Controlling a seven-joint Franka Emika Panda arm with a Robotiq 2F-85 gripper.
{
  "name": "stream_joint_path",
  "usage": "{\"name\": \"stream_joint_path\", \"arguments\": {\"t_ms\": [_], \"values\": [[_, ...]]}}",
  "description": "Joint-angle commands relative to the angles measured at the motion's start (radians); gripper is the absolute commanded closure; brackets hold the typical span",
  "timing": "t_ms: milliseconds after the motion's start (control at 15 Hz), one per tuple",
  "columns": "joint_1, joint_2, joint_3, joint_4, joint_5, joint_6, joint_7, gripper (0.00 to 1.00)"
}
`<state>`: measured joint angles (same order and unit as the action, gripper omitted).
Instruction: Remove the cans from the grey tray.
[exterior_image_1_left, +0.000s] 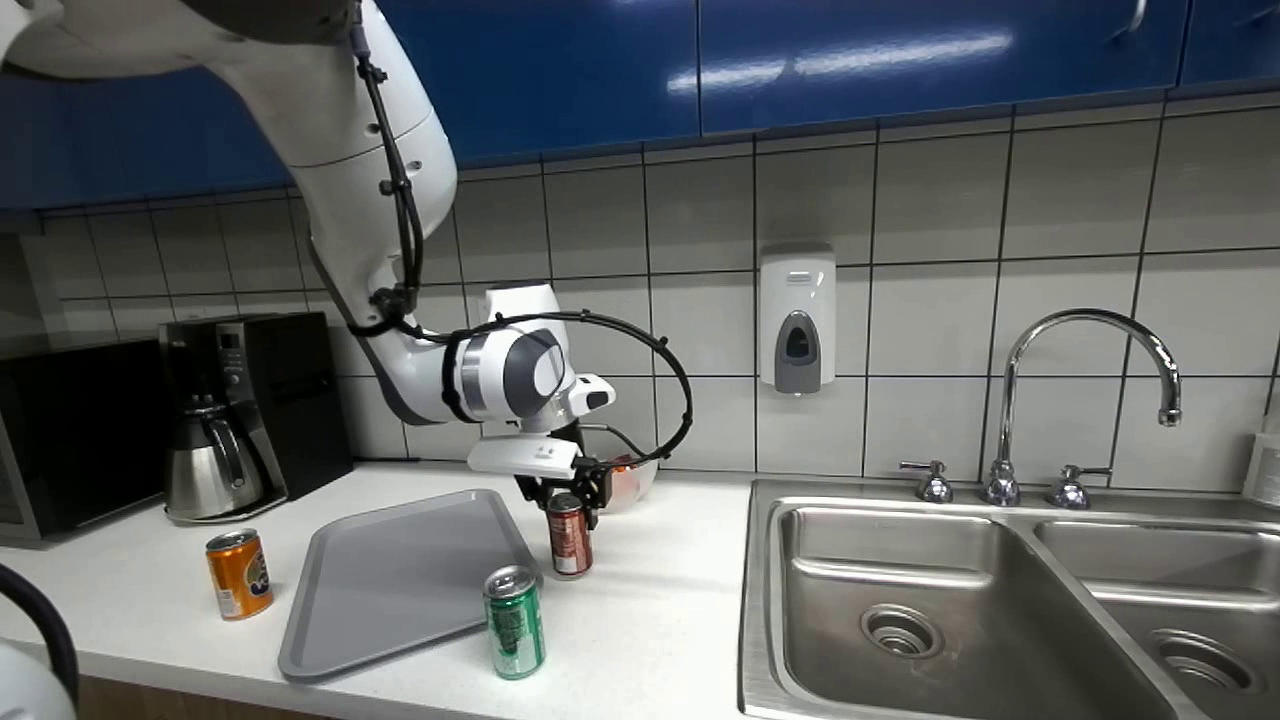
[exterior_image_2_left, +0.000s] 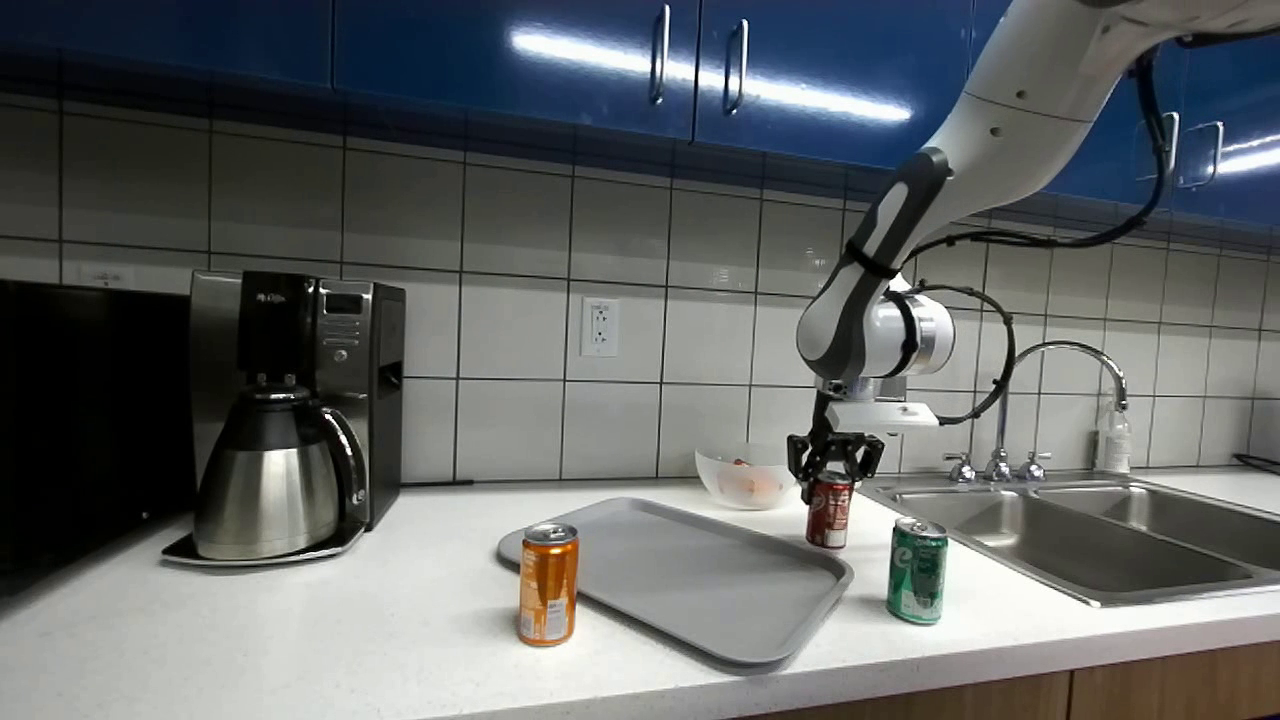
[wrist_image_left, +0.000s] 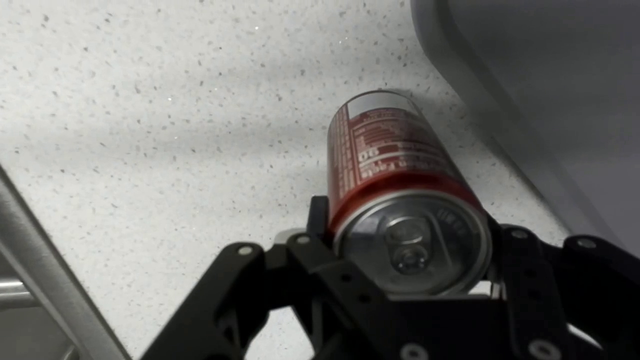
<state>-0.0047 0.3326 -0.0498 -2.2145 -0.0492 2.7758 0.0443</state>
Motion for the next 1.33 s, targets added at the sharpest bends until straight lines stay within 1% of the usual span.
{"name": "stream_joint_path", "arguments": {"t_ms": [0, 133, 267, 800, 1000, 1267], "values": [[-0.005, -0.003, 0.007, 0.023, 0.011, -0.030, -0.009, 0.10], [0.007, -0.011, -0.006, 0.018, -0.009, -0.021, 0.006, 0.00], [0.004, -0.020, 0.003, 0.020, 0.001, -0.035, -0.005, 0.00], [0.038, -0.109, -0.003, -0.014, -0.042, -0.006, 0.006, 0.00], [0.049, -0.156, -0.009, -0.040, -0.075, 0.006, 0.015, 0.00], [0.052, -0.222, 0.001, -0.090, -0.097, 0.027, 0.018, 0.00]]}}
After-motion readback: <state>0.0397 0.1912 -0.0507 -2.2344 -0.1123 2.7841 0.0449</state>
